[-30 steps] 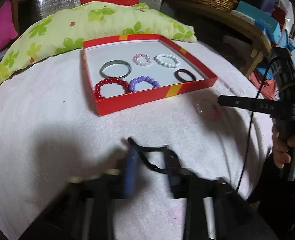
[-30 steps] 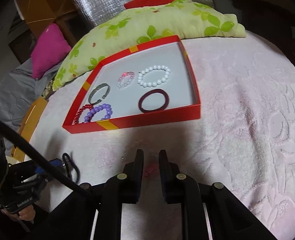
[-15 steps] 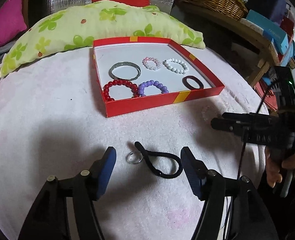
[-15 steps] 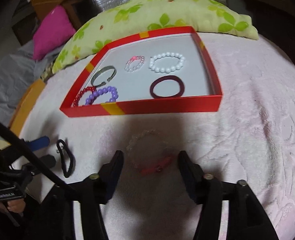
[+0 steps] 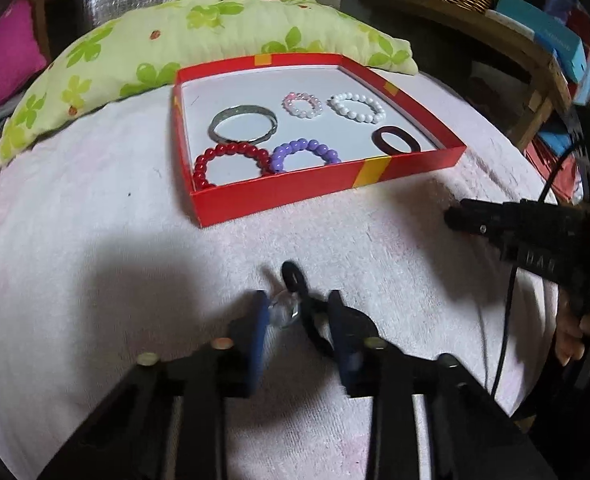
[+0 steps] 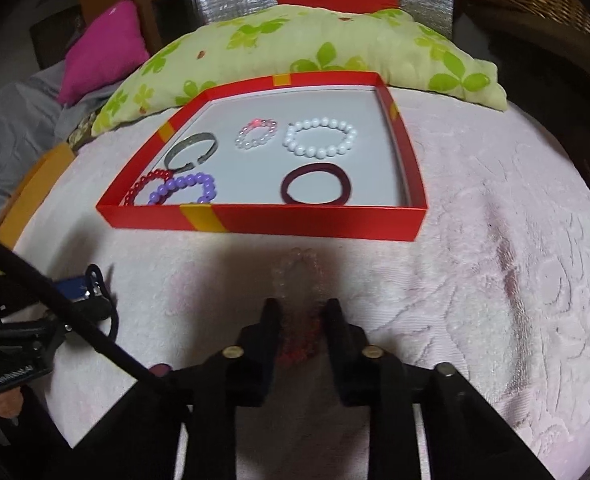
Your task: Organize jewelry
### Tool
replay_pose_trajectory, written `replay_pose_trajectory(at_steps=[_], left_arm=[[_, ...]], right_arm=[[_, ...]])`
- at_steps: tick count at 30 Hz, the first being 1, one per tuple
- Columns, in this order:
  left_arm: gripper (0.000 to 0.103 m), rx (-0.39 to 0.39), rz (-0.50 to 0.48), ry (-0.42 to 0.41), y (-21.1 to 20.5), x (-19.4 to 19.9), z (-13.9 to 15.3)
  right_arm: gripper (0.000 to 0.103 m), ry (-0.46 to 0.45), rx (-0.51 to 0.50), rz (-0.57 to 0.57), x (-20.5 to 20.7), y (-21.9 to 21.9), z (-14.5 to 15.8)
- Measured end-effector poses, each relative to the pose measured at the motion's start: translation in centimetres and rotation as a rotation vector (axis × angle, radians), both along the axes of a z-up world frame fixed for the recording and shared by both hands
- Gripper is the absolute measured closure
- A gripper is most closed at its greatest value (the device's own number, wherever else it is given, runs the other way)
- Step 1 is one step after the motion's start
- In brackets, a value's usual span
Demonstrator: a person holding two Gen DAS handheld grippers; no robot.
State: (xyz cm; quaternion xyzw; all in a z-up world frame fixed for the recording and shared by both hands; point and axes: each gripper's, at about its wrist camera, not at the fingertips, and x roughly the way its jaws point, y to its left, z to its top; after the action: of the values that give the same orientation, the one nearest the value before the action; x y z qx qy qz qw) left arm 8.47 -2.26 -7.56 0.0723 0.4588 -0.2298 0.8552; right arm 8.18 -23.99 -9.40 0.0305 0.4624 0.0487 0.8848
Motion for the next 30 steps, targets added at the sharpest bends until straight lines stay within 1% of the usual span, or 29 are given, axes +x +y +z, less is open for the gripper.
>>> replay_pose_trajectory(at_steps=[1,4,6,9,12,15,20,23,27,30], left_arm=[[0.084,0.000,-0.005,-0.003,0.0,0.0,0.1],[0.091,-0.007,-0.024,-0.011,-0.1,-0.3,0.2],[0.092,-0.008,-0.030,-0.018,-0.1,-0.4,0.4],[0.092,-0.012,-0.032,-0.026,0.0,-0.5,0.6],[0.092,-0.028,-0.024,-0.031,0.3,-0.7,1.1],[0.092,-0.047,-0.017,-0.042,0.7,-0.8,1.6],[0.092,-0.067,-0.014,-0.055,1.2,-0.9,2.2],[0.092,-0.042,-0.032,-0.067,1.1,-1.0,2.1],[0.092,-0.011,-0.040,-0.046,0.8,-1.0,1.4],[0.092,-0.010,-0.045,-0.047,0.9,-1.2,1.4]], right_arm=[[0.082,0.001,0.006,-0.002,0.1,0.0,0.0],[0.084,0.000,0.015,-0.003,-0.1,-0.2,0.2],[0.085,0.000,0.035,0.000,-0.3,-0.4,0.4],[0.087,-0.004,0.099,0.003,-0.5,-0.7,1.0],[0.087,-0.013,0.167,0.003,-0.6,-1.1,1.5],[0.087,-0.017,0.210,0.003,-0.7,-1.3,1.9],[0.087,-0.007,0.215,-0.001,-0.6,-1.4,1.8],[0.087,-0.002,0.198,-0.002,-0.6,-1.4,1.7],[0.086,0.032,0.181,-0.022,-0.4,-1.7,1.2],[0.086,0.050,0.173,-0.034,-0.3,-2.0,0.8]])
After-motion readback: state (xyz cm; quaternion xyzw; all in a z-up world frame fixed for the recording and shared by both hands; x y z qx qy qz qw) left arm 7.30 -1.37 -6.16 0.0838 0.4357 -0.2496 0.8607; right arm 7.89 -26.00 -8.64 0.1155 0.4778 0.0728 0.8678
